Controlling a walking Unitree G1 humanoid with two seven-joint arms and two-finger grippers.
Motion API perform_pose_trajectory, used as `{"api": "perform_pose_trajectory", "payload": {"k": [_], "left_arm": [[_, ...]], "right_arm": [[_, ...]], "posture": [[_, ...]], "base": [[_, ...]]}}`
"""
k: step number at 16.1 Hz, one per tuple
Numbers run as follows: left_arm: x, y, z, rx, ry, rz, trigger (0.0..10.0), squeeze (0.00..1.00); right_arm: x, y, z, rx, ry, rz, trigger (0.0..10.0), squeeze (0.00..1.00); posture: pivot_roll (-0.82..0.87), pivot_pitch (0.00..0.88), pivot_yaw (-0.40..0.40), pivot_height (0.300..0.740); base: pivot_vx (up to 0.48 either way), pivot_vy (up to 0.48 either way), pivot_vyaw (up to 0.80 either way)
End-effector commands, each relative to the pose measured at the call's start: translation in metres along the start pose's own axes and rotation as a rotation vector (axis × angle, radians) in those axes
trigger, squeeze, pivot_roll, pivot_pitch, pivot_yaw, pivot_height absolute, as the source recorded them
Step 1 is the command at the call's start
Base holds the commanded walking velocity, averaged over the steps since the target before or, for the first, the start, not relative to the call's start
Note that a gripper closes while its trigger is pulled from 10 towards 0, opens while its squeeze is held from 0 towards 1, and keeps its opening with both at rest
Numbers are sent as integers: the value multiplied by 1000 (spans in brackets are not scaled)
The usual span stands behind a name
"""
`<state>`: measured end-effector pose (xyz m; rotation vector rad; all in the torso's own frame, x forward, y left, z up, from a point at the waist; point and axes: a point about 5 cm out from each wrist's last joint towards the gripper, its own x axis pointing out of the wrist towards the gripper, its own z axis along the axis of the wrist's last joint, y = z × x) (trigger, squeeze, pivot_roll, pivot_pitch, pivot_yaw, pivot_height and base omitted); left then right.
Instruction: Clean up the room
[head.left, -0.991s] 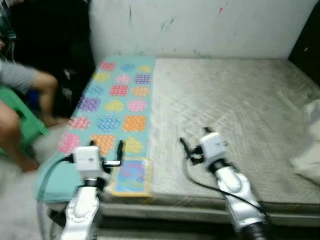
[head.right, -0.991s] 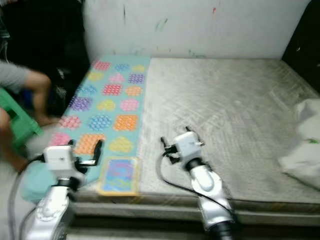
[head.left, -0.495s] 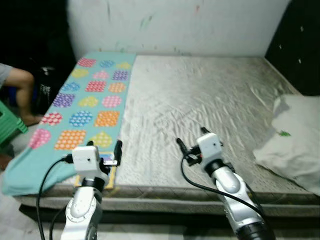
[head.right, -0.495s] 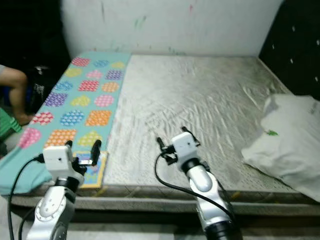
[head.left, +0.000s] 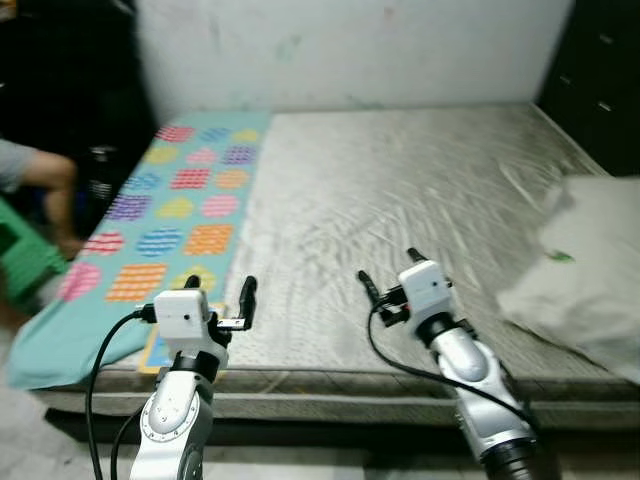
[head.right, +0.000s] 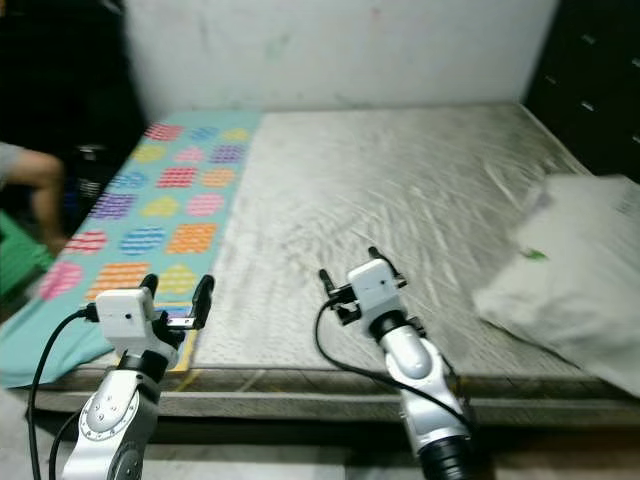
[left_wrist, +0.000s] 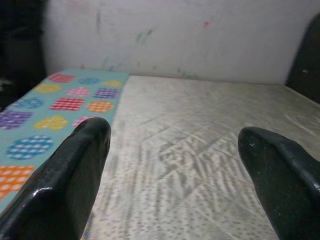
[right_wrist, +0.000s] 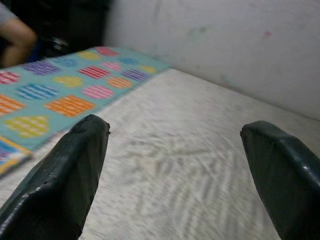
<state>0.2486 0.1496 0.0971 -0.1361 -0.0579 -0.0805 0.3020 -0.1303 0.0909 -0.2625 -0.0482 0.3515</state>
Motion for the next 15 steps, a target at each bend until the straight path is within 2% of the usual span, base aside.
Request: {"api": "perform_pose_trajectory", "payload": {"k": [1, 7, 13, 15], "left_arm": [[-1, 7, 2, 16, -6, 15, 10000, 0], [-1, 7, 2, 21, -5, 3, 10000, 0], [-1, 6, 1, 16, 3, 1, 10000, 0], [-1, 6, -2, 7, 16, 27, 10000, 0]], "right_arm": [[4, 7, 4, 13, -19, 17, 10000, 0], [2, 7, 4, 12, -21, 10, 10000, 0], [2, 6, 4, 10, -21, 3, 10000, 0], [2, 5, 3, 6, -19, 3, 10000, 0]], "posture": [[-142, 0, 24, 740], [-144, 0, 30, 740], [-148, 0, 33, 740], [-148, 0, 33, 740]], "base": [[0, 0, 0], [0, 0, 0], [276, 0, 0], [0, 0, 0]]}}
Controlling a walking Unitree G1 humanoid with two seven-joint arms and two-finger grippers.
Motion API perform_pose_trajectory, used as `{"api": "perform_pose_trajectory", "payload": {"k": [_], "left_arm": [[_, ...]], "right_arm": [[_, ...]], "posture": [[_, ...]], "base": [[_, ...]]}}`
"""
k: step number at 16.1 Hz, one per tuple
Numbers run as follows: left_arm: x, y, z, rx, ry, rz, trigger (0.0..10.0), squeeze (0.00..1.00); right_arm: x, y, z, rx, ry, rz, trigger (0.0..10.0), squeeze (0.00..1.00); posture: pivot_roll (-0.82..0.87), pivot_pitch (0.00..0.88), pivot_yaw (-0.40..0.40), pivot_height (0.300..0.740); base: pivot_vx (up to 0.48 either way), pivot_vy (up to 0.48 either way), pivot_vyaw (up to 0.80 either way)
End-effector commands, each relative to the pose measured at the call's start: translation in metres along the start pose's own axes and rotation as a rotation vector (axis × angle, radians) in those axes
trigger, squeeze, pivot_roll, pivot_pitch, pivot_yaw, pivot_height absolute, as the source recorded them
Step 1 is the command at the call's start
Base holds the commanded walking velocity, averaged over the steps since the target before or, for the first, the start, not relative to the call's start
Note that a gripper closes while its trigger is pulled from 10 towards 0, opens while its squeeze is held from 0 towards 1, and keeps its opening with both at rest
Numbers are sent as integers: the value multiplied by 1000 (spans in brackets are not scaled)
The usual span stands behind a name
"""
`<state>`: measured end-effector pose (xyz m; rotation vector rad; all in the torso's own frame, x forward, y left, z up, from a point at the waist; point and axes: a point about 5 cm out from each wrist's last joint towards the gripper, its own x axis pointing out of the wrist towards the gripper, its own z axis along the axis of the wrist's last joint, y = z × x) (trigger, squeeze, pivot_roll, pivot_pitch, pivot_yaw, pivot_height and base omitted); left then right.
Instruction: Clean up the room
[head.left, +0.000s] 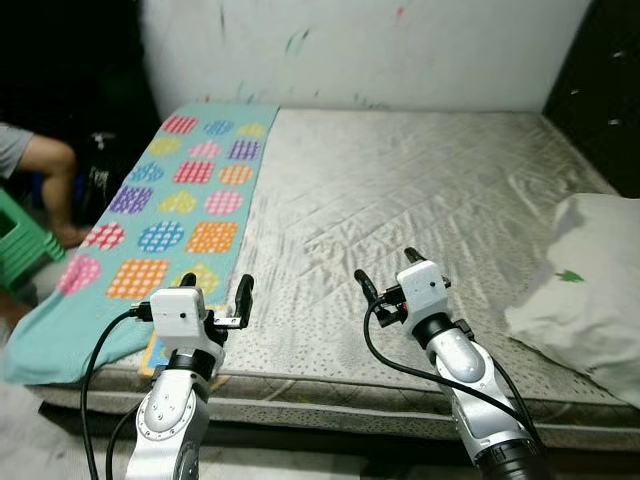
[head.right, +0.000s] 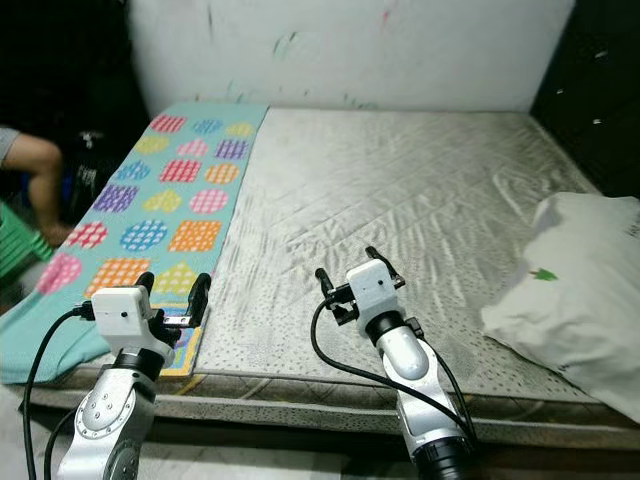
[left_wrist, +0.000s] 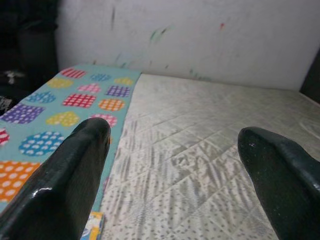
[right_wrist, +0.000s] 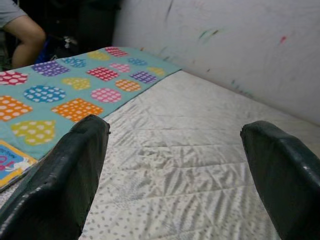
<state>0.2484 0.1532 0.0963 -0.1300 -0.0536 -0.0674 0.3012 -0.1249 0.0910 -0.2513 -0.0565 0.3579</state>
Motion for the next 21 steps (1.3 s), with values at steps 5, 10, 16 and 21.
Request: {"api": "perform_pose_trajectory", "payload": {"k": [5, 10, 16, 21], "left_arm": [[2, 2, 0, 6, 9, 17, 10000, 0], [3, 2, 0, 8, 7, 16, 10000, 0], [4, 2, 1, 3, -3, 15, 10000, 0], [2, 0, 3, 3, -23, -32, 10000, 0]], "right_arm": [[1, -1, 1, -11, -6, -4, 10000, 0], [2, -1, 1, -12, -8, -6, 10000, 0], [1, -2, 1, -16, -6, -11, 10000, 0], [2, -3, 0, -13, -5, -16, 10000, 0]], "posture": [[-150, 0, 32, 740], [-151, 0, 36, 740], [-153, 0, 35, 740], [-152, 0, 35, 740]], "base": [[0, -195, 0], [0, -367, 0], [0, -97, 0], [0, 0, -235]]}}
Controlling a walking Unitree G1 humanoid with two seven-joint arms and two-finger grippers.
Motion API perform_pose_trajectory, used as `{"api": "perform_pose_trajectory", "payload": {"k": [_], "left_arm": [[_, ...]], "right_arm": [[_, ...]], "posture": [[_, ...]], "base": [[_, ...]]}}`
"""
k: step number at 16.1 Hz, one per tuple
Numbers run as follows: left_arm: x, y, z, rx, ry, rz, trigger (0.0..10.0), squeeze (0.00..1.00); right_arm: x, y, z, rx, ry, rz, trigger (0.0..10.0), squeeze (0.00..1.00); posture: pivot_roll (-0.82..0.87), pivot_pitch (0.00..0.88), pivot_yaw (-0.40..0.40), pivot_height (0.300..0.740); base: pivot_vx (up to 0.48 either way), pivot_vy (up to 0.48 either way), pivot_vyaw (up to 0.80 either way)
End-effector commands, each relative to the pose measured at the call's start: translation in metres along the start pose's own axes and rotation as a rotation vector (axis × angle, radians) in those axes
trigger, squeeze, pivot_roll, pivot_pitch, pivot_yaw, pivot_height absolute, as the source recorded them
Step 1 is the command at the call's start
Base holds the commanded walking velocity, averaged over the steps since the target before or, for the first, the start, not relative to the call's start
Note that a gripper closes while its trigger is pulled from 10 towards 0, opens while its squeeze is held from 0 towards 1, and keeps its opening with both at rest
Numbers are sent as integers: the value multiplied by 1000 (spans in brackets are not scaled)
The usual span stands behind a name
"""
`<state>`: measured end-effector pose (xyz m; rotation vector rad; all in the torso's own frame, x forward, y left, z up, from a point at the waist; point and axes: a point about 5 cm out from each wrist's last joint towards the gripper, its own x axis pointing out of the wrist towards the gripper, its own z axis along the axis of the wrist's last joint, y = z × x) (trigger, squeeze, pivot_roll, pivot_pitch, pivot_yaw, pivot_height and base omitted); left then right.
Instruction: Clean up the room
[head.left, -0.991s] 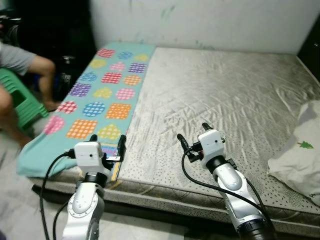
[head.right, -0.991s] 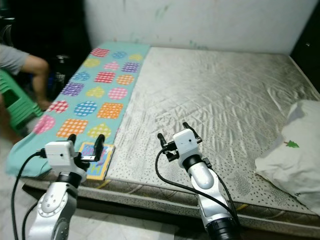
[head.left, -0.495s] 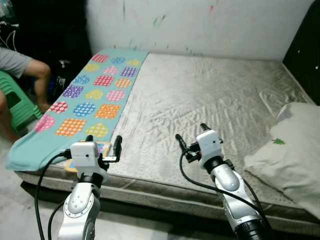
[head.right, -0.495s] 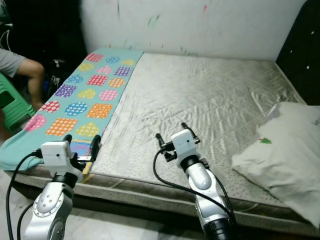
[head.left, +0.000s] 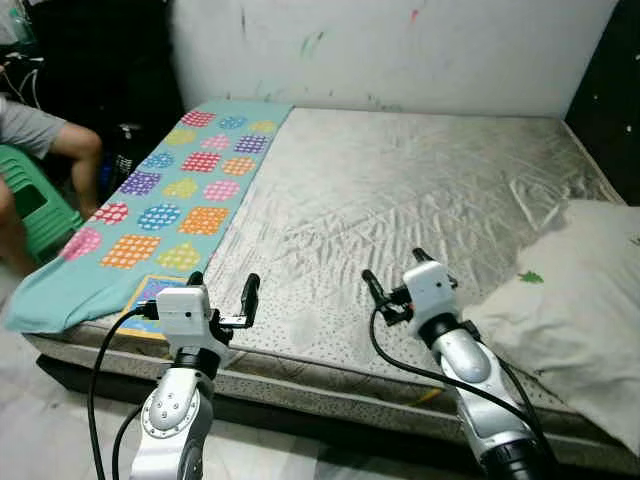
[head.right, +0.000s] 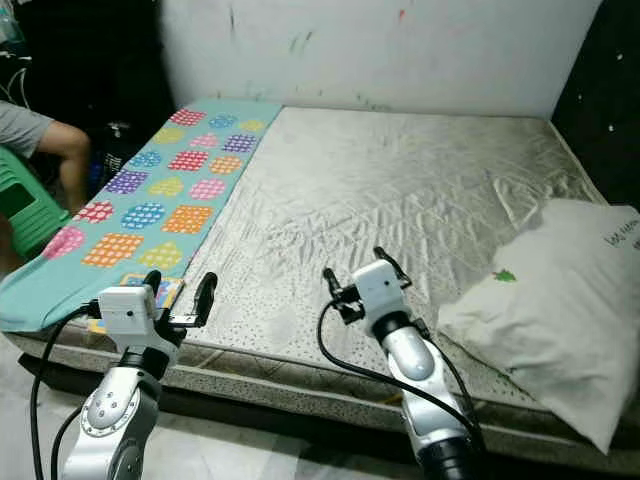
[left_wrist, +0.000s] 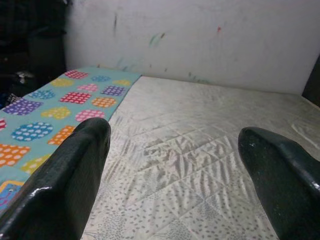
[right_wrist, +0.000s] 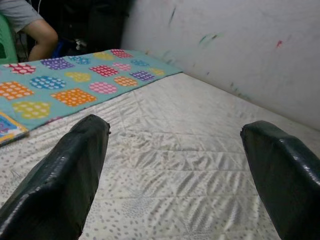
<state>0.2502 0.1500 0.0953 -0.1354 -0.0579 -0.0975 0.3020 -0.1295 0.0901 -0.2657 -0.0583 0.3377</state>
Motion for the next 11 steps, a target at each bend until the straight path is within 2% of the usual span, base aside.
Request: {"api": "perform_pose_trajectory", "payload": {"k": [1, 2, 8, 11], "left_arm": [[1, 2, 4, 9, -21, -4, 10000, 0], [1, 3, 4, 8, -22, -8, 10000, 0], [2, 2, 5, 3, -25, -23, 10000, 0], [3, 3, 5, 6, -27, -24, 10000, 0]], "right_arm": [[3, 1, 2, 2, -9, 4, 10000, 0], [3, 1, 2, 2, -9, 3, 10000, 0], [4, -2, 3, 0, -15, -5, 10000, 0], [2, -6, 1, 3, -7, -20, 10000, 0]], "posture": [[-151, 0, 37, 740], [-151, 0, 37, 740], [-151, 0, 40, 740], [-151, 0, 44, 740]], "base": [[0, 0, -594], [0, 0, -594], [267, 0, 0], [287, 0, -800]]}}
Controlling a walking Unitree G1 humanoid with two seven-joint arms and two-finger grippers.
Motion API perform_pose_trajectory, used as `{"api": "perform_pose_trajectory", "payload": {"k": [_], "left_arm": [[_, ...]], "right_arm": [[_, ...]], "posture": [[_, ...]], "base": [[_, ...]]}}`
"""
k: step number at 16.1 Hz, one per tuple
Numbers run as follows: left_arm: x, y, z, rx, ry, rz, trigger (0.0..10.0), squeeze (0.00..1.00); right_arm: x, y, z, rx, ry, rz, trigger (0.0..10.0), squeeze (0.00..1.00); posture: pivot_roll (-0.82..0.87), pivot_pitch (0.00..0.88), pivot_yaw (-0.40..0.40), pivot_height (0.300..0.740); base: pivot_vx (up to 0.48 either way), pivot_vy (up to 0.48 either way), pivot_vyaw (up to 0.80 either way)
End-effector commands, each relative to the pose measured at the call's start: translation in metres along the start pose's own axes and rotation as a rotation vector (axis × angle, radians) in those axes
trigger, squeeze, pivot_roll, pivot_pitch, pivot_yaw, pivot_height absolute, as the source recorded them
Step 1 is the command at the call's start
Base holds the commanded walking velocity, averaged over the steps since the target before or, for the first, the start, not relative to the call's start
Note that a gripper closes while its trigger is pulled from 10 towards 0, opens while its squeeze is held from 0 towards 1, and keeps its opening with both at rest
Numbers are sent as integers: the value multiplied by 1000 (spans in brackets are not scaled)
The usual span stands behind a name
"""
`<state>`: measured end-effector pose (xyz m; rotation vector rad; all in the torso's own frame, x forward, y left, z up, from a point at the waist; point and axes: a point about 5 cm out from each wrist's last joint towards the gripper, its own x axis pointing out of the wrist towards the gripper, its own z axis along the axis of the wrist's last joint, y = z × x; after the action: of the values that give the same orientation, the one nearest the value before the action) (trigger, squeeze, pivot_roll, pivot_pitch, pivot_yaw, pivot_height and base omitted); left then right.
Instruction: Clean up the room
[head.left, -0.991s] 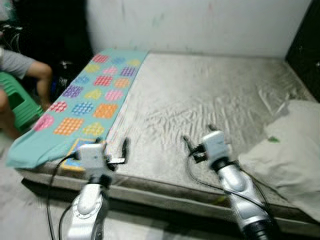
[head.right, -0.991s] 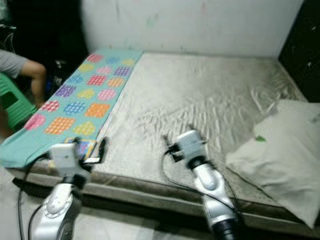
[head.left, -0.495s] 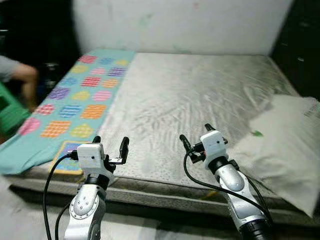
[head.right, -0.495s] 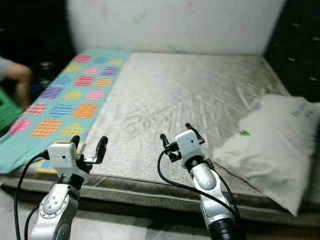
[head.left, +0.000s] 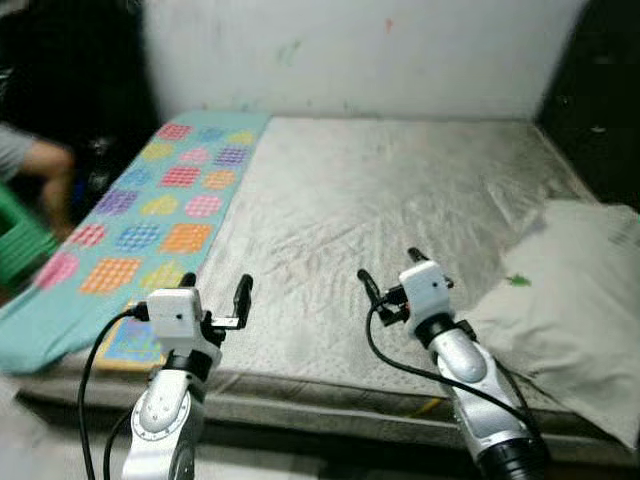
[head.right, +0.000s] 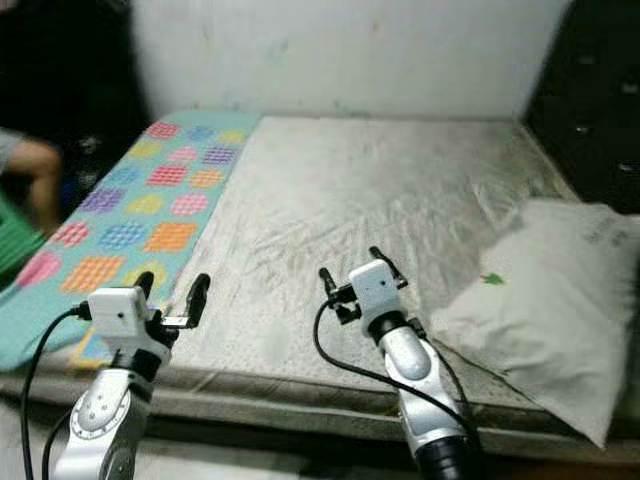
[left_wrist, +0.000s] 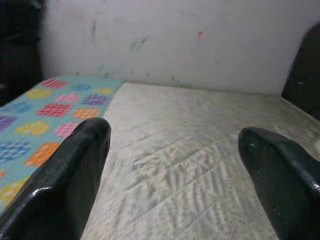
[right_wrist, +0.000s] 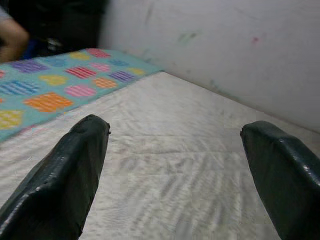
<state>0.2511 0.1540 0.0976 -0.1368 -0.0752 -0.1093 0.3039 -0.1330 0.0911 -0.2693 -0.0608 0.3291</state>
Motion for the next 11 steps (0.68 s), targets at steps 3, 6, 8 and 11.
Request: {"api": "perform_pose_trajectory", "payload": {"k": [3, 6, 8, 11], "left_arm": [[4, -1, 3, 7, -12, -15, 10000, 0], [5, 0, 3, -2, -7, -10, 10000, 0], [6, -2, 2, -10, -3, -11, 10000, 0], [11, 0, 1, 12, -10, -7, 10000, 0]], "right_arm": [[-1, -3, 0, 3, -4, -18, 10000, 0], [-2, -5, -1, 0, -4, -23, 10000, 0], [-3, -7, -2, -6, -1, -28, 10000, 0], [-2, -11, -1, -40, -3, -29, 10000, 0]], "posture": [[-159, 0, 49, 740], [-162, 0, 52, 740], [-164, 0, 51, 740], [-174, 0, 28, 740]], "base": [[285, 0, -800], [174, 0, -431], [0, 0, 0], [0, 0, 0]]}}
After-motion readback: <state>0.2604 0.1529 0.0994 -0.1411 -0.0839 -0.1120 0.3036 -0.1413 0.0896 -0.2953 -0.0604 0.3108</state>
